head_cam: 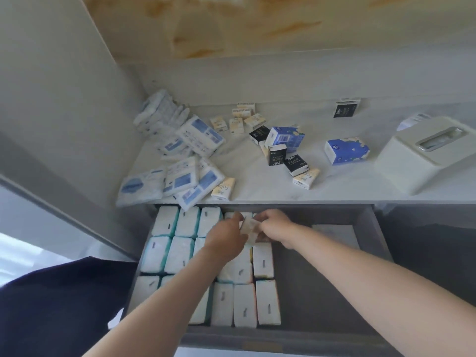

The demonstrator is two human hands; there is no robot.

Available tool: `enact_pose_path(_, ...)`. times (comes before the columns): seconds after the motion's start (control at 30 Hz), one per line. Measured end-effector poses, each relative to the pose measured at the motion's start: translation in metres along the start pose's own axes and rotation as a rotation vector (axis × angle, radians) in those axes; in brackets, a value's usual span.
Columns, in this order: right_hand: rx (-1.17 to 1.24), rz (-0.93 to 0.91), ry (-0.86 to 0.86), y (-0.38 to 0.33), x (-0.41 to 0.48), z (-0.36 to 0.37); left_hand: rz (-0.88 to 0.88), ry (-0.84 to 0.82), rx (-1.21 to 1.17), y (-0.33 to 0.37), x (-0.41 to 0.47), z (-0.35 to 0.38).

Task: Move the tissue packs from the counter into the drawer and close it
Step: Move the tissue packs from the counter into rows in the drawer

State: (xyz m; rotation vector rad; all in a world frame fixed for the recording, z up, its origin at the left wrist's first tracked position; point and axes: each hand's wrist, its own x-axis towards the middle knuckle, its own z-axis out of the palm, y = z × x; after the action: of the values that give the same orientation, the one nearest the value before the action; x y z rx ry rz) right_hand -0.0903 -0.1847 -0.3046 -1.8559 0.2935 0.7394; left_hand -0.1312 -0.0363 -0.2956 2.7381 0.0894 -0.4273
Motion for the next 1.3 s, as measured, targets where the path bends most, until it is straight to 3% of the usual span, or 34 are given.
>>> enact_pose_path(0.13, -0.13, -0.05, 0.099, -0.009, 0.015, 0.025, 0.147, 0.131, 0.172, -0.022, -0.004, -0.012)
enact_pose_path(0.3, -0.119, -0.076, 0.03, -0.021, 0.015, 0.036, 0.317, -0.005, 0.288, -0.038, -0.003, -0.008)
enact_pose_path(0.4, -0.17, -0.103, -0.062, -0.023, 0.013, 0.033, 0.325, 0.018, 0.426, -0.042, 0.002, -0.003)
enact_pose_path(0.5, -0.372, -0.201, -0.003, -0.03, 0.003, 0.019, 0.285, 0.0, 0.488, -0.036, 0.007, -0.007)
enact_pose_path(0.6, -0.552, -0.33, 0.049, -0.041, -0.015, -0.003, 0.293, 0.09, 0.354, -0.022, 0.012, -0.021)
enact_pose_path(0.7, -0.666, -0.552, 0.254, -0.049, -0.03, -0.027, 0.403, 0.344, 0.107, -0.005, 0.014, -0.041)
enact_pose_path(0.77, -0.663, -0.709, 0.472, -0.05, -0.032, -0.045, 0.488, 0.522, 0.089, 0.0, 0.02, -0.051)
enact_pose_path(0.83, -0.649, -0.776, 0.654, -0.05, -0.03, -0.063, 0.471, 0.555, 0.178, 0.001, 0.026, -0.063)
enact_pose_path(0.93, -0.733, -0.623, 0.773, -0.045, -0.02, -0.09, 0.351, 0.359, 0.387, -0.008, 0.034, -0.078)
enact_pose_path(1.03, -0.786, -0.35, 0.714, -0.037, -0.01, -0.108, 0.349, 0.209, 0.531, -0.019, 0.043, -0.081)
enact_pose_path(1.13, -0.769, -0.302, 0.594, -0.031, 0.0, -0.112, 0.434, 0.217, 0.568, -0.026, 0.054, -0.078)
enact_pose_path(1.3, -0.758, -0.352, 0.578, -0.039, 0.007, -0.106, 0.542, 0.285, 0.548, -0.023, 0.063, -0.082)
